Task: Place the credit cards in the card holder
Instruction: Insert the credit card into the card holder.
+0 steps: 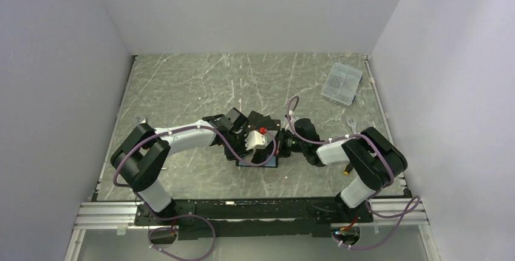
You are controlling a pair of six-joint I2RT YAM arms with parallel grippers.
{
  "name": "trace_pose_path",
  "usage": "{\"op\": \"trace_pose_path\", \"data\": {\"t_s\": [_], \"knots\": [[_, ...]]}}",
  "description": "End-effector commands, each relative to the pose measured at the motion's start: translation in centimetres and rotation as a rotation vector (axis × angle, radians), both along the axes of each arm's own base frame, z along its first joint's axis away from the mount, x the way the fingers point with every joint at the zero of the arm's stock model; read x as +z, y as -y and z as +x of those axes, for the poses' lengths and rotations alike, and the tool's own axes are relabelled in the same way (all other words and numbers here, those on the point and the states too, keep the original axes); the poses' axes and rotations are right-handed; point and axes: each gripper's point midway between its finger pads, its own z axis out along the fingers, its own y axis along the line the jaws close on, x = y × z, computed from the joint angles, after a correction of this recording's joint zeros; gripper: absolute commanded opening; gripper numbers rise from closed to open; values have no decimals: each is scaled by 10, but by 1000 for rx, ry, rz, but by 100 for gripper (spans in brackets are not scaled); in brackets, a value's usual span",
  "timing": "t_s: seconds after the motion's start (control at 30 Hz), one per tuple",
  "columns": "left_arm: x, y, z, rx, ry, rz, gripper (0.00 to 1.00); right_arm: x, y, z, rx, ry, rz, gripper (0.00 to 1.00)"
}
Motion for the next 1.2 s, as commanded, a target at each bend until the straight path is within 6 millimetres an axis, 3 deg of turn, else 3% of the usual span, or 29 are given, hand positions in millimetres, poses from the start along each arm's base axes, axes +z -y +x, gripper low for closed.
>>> {"op": "trace_pose_path", "data": {"t_s": [0.0, 0.67, 1.17], "knots": [[0, -9, -9, -13, -22, 33, 38, 9, 11, 15, -40, 68, -24, 0], [-1, -9, -10, -12, -28, 34, 37, 6, 18, 10, -41, 65, -27, 0], [1, -8, -10, -11, -30, 28, 37, 7, 5, 9, -27, 58, 16, 0]]}}
